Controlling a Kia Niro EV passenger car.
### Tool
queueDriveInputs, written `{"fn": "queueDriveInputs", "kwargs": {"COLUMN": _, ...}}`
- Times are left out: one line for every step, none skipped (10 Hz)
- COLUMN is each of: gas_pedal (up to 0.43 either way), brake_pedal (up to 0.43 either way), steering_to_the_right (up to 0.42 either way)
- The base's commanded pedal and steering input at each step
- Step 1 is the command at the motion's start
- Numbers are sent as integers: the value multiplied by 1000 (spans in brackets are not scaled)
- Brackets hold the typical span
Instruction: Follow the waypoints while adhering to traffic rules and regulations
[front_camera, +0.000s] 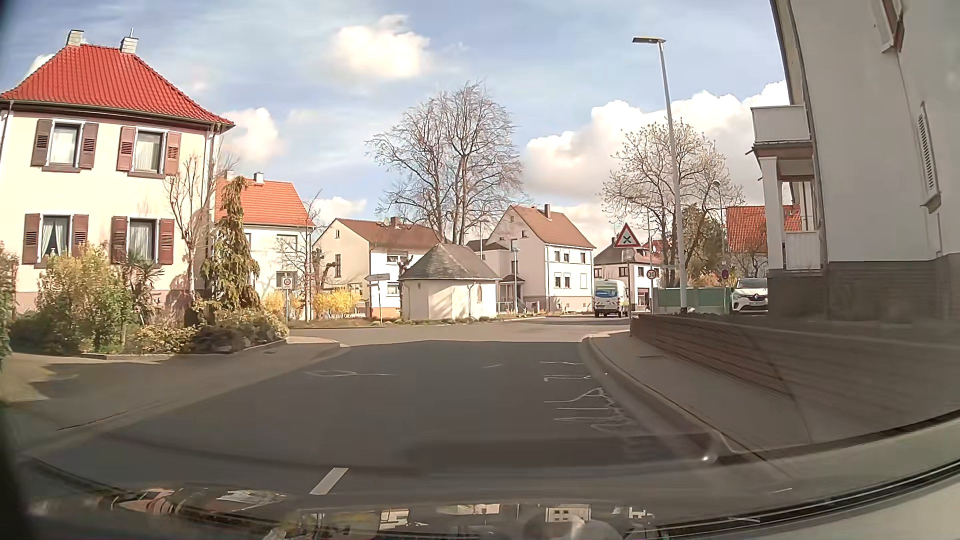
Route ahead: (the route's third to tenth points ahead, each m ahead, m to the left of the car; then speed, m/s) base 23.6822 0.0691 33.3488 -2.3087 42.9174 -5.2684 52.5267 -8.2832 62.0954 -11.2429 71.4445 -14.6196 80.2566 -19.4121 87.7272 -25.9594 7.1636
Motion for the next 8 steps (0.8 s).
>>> {"fn": "queueDriveInputs", "kwargs": {"gas_pedal": 0, "brake_pedal": 0, "steering_to_the_right": 1}}
{"fn": "queueDriveInputs", "kwargs": {"gas_pedal": 0, "brake_pedal": 0, "steering_to_the_right": 2}}
{"fn": "queueDriveInputs", "kwargs": {"gas_pedal": 0, "brake_pedal": 0, "steering_to_the_right": 2}}
{"fn": "queueDriveInputs", "kwargs": {"gas_pedal": 0, "brake_pedal": 0, "steering_to_the_right": 3}}
{"fn": "queueDriveInputs", "kwargs": {"gas_pedal": 0, "brake_pedal": 0, "steering_to_the_right": 4}}
{"fn": "queueDriveInputs", "kwargs": {"gas_pedal": 0, "brake_pedal": 0, "steering_to_the_right": 5}}
{"fn": "queueDriveInputs", "kwargs": {"gas_pedal": 0, "brake_pedal": 0, "steering_to_the_right": 6}}
{"fn": "queueDriveInputs", "kwargs": {"gas_pedal": 0, "brake_pedal": 0, "steering_to_the_right": 9}}
